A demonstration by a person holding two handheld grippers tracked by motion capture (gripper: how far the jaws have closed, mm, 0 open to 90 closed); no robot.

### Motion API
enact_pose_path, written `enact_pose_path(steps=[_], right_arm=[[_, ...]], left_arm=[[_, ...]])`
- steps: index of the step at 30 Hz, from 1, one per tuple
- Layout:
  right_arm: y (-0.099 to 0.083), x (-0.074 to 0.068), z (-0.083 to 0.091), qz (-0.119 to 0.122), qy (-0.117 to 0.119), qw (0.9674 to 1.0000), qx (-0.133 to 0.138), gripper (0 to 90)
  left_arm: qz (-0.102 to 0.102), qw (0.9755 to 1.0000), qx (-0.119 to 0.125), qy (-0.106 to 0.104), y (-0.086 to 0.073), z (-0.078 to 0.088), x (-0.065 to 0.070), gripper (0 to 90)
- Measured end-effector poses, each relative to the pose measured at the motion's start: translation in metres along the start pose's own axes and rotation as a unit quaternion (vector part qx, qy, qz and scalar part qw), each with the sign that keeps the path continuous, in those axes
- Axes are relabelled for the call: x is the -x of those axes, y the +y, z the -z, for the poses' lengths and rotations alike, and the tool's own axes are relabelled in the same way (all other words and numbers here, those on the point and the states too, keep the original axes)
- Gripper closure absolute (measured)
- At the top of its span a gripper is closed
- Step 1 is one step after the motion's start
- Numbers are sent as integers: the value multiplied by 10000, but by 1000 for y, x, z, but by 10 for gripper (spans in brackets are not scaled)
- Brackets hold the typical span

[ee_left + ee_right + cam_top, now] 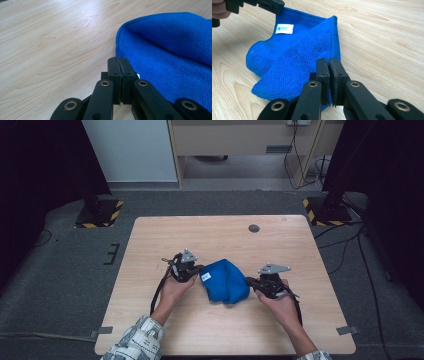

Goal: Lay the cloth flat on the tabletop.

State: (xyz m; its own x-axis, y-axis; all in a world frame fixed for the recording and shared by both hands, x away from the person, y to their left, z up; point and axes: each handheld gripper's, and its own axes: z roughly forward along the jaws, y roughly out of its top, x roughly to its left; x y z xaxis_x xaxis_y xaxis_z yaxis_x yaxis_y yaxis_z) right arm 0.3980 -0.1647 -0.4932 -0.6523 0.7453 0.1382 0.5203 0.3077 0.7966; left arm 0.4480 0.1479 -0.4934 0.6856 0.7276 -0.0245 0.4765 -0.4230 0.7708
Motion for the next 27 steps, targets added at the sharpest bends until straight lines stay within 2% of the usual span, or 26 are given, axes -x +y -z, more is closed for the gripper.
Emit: enact_pose_path(steps=[7, 16, 27], right_arm=[[0, 8, 7, -87, -101, 9999, 68, 872], [0, 12, 8, -11, -243, 9997, 33, 873], [8, 11, 20, 36, -231, 9993, 278, 874]], left_arm=[[43, 10000, 55, 9, 1, 2, -1, 889], [89, 9998, 152, 24, 3, 7, -3, 889], [164, 9984, 526, -108, 17, 26, 1, 890]])
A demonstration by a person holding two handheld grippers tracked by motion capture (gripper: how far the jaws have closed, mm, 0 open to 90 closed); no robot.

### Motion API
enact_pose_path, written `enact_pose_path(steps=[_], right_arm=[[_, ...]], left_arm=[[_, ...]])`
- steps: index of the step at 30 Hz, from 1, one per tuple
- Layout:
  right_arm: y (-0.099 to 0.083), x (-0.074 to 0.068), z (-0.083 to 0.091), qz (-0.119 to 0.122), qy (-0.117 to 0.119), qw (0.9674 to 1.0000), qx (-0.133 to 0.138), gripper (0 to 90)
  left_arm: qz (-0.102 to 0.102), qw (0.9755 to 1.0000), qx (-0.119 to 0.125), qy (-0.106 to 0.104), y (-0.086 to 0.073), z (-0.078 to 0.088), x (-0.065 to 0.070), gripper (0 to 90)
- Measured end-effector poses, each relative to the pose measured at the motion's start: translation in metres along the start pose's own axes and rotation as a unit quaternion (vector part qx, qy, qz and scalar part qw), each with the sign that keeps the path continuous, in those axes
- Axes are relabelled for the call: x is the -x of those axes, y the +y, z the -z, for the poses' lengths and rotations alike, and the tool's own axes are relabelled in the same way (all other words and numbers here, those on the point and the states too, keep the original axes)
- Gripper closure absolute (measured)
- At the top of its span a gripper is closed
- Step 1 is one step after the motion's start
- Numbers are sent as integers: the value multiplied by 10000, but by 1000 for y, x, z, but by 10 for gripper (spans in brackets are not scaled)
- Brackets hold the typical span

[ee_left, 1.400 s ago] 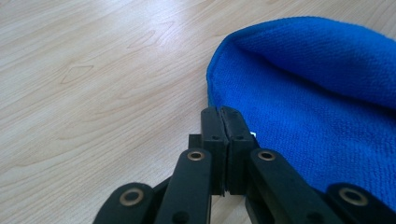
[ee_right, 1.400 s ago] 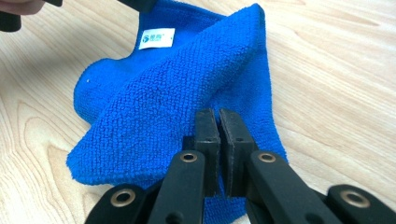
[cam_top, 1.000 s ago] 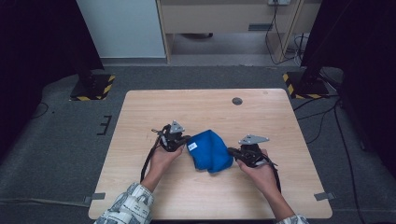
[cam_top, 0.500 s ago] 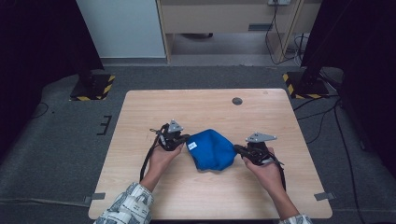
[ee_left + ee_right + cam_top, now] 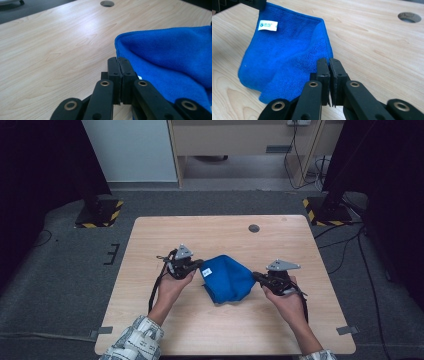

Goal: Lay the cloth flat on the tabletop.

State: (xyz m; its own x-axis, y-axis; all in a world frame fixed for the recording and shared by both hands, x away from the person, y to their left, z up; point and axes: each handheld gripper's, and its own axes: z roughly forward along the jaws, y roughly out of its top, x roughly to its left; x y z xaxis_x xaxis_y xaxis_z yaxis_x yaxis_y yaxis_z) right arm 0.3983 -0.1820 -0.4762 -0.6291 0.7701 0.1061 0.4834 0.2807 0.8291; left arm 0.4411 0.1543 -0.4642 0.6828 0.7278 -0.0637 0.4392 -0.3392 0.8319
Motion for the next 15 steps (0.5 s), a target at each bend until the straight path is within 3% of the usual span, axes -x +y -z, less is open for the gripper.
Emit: enact_pose_path(steps=[5, 15], right_arm=[[4, 0, 5, 17, -28, 10000, 89, 873], [18, -2, 21, 90, -28, 9993, 364, 873]], left_arm=[[46, 9999, 75, -59, 4, 6, 1, 889], [-49, 9995, 302, -72, 17, 20, 6, 889]])
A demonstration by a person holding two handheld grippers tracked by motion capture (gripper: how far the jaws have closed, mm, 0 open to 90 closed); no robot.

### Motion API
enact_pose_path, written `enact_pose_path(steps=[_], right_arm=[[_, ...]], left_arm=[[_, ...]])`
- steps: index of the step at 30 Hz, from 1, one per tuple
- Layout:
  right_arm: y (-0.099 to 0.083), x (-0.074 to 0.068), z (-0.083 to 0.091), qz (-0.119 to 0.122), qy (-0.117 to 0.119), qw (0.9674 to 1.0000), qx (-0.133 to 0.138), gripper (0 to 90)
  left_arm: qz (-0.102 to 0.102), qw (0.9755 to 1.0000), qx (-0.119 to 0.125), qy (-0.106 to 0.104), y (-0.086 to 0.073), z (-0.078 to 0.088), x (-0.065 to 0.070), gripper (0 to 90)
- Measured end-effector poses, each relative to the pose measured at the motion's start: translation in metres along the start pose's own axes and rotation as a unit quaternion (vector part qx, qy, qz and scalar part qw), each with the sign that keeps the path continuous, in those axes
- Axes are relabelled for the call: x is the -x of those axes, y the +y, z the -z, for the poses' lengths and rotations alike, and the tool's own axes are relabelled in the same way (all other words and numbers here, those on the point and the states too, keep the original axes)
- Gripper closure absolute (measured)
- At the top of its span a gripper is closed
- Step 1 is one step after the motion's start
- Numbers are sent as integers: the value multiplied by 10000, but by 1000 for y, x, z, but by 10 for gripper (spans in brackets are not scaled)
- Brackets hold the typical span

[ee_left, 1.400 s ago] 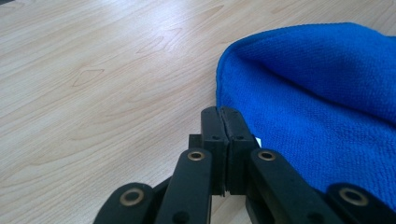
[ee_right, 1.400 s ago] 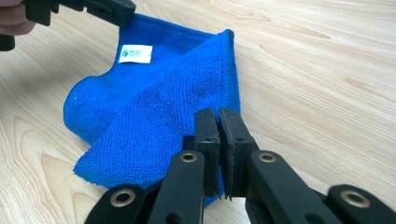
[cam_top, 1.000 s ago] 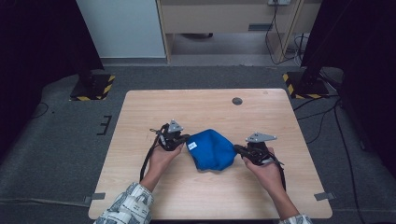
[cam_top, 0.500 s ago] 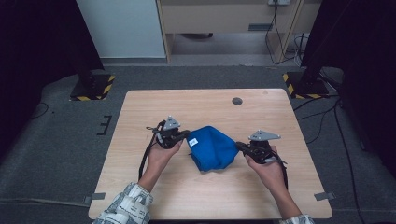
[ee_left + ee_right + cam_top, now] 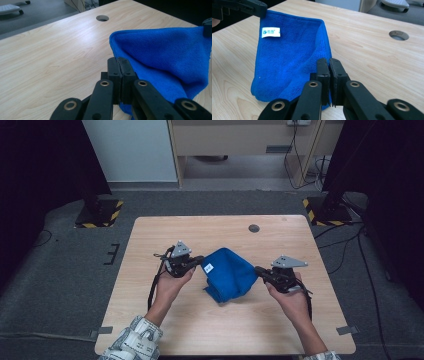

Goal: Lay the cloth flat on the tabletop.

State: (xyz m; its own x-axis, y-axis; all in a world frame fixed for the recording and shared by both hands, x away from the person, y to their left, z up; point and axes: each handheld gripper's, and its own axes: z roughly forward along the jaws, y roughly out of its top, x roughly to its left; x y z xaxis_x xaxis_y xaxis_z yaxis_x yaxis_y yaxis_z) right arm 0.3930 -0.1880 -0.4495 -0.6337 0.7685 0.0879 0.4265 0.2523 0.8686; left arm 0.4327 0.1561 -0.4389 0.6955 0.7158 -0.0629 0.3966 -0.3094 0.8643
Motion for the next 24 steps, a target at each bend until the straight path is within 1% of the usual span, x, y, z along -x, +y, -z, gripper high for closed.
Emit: enact_pose_path(steps=[4, 10, 17, 24], right_arm=[[4, 2, 6, -24, -32, 10000, 79, 873], [9, 2, 13, -13, -24, 9999, 166, 874], [14, -5, 16, 116, -17, 9997, 203, 873], [19, -8, 19, 149, -1, 9995, 266, 874]], left_arm=[[18, 9999, 99, 49, 3, 6, -3, 889], [68, 9998, 172, 45, 6, 12, -6, 889], [51, 9997, 238, 13, 10, 16, -4, 889], [42, 9996, 285, -8, 13, 19, -2, 889]])
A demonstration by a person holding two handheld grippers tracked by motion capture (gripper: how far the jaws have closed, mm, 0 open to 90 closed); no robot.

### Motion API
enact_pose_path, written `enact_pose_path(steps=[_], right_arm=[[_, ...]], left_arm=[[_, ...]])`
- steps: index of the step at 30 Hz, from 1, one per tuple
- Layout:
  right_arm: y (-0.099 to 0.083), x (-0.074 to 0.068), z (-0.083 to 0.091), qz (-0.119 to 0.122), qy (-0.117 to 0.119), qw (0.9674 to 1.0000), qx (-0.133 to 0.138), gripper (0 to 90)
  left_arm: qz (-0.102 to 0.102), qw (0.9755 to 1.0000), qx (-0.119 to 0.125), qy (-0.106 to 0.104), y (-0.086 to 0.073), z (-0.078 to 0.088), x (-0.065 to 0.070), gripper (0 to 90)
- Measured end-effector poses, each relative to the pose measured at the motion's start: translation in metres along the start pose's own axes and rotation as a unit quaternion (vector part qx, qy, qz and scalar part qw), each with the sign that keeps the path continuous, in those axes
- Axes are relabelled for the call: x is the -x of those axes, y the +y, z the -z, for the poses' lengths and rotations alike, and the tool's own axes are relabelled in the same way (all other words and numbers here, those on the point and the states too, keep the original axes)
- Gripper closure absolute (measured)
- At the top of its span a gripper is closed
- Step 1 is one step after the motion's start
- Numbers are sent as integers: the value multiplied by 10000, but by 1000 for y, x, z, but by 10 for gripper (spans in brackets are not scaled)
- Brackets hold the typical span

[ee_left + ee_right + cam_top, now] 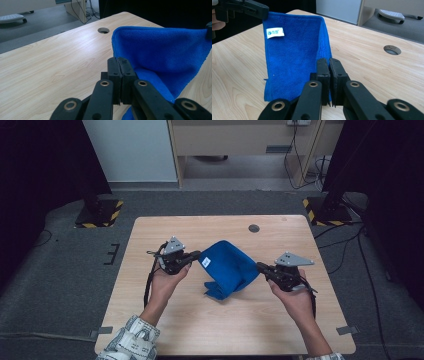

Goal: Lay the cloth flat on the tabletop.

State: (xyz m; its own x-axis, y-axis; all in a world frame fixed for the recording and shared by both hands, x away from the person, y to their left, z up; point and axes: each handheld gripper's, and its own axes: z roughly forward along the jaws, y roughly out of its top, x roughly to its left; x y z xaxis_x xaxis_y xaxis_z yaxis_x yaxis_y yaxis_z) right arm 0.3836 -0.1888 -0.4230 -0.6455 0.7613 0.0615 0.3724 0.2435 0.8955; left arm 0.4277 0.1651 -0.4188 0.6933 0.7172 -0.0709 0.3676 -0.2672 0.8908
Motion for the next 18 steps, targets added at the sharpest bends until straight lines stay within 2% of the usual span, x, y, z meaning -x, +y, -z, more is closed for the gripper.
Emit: enact_pose_path(steps=[11, 18], right_arm=[[6, 0, 7, 8, -6, 9999, 119, 874], [15, 2, 18, 7, -42, 9996, 290, 874]], left_arm=[[-16, 9999, 114, -42, 7, 7, 3, 889], [-64, 9997, 255, -20, 15, 17, 5, 889]])
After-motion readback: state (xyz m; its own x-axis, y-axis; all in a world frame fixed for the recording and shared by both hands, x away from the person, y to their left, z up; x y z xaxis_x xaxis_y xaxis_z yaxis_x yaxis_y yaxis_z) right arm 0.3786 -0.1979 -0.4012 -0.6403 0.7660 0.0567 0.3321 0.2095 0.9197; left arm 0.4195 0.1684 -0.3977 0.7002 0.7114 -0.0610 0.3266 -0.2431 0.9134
